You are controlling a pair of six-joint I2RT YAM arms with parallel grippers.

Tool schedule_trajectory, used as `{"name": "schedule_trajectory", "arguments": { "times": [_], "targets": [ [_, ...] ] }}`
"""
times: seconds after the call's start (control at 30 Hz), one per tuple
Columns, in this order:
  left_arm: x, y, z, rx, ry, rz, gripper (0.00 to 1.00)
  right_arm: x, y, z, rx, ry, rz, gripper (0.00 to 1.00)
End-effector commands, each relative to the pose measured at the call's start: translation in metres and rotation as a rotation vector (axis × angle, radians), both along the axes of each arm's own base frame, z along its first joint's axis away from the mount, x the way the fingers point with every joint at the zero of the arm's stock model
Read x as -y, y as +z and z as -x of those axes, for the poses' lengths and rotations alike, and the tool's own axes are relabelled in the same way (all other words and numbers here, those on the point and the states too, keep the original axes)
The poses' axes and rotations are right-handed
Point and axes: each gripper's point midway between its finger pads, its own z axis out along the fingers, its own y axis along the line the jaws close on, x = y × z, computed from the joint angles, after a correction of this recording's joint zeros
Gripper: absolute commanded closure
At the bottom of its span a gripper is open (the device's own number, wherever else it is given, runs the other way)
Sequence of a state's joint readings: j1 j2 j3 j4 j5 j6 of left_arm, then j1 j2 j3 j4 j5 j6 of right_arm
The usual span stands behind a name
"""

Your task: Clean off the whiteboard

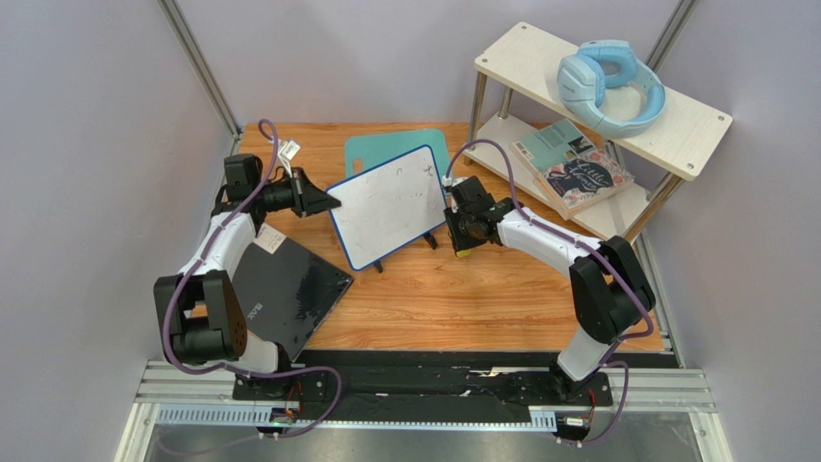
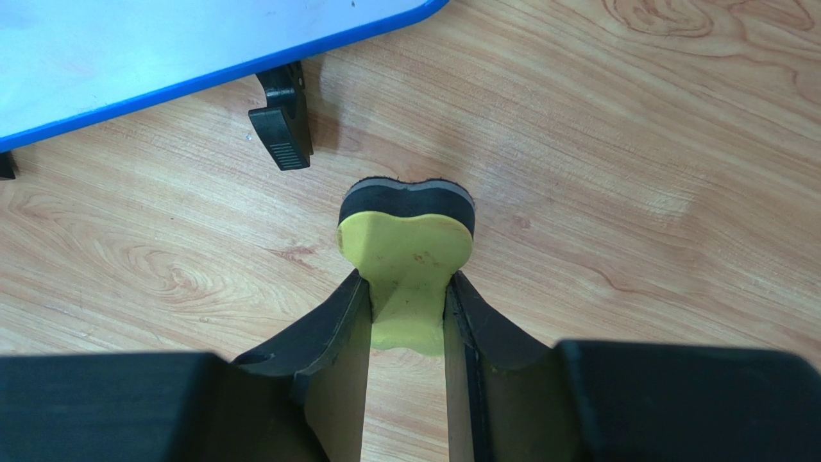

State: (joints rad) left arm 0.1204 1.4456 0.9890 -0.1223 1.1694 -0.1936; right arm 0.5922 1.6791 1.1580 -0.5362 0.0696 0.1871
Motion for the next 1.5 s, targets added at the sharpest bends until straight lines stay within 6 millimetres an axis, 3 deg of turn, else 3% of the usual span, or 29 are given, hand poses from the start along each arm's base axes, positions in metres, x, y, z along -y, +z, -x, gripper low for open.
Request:
{"name": "schedule_trajectory", "arguments": {
  "times": [0.0,0.33,0.4,0.5,0.63,0.73,0.9,1.23,1.47],
  "targets": [
    [0.003,0.014,0.003,0.086,-0.067,0.008,1.0,-0.005,0.02,-0.01,0.065,-0.006,-0.045,1.0],
    [-0.013,-0.027,-0.014,0.003,0.034,-0.128,1.0,-0.011,0.028,-0.014,0.073,0.002,-0.071,1.0],
    [-0.014,-0.028,-0.017,-0.015,0.03,-0.127,1.0,-0.014,0.031,-0.014,0.076,0.012,-0.08,1.0],
    [-0.009,-0.012,-0.024,-0.013,-0.002,-0.076,1.0,-0.013,0.034,-0.015,0.082,0.015,-0.079,1.0],
    [-0.009,0.029,-0.031,0.059,-0.019,-0.077,1.0,-0.012,0.032,-0.013,0.081,0.017,-0.069,1.0],
    [-0.013,0.039,-0.035,0.082,0.008,-0.109,1.0,-0.013,0.029,-0.013,0.069,0.013,-0.08,1.0],
    [-0.015,0.015,-0.036,0.035,0.006,-0.136,1.0,-0.017,0.029,-0.014,0.066,0.014,-0.095,1.0],
    [-0.004,-0.031,-0.016,-0.021,0.029,-0.221,1.0,-0.016,0.033,-0.017,0.077,0.012,-0.089,1.0],
    [-0.021,-0.067,-0.009,-0.113,0.141,-0.358,1.0,-0.03,0.05,-0.02,0.094,0.037,-0.158,1.0]
  ]
}}
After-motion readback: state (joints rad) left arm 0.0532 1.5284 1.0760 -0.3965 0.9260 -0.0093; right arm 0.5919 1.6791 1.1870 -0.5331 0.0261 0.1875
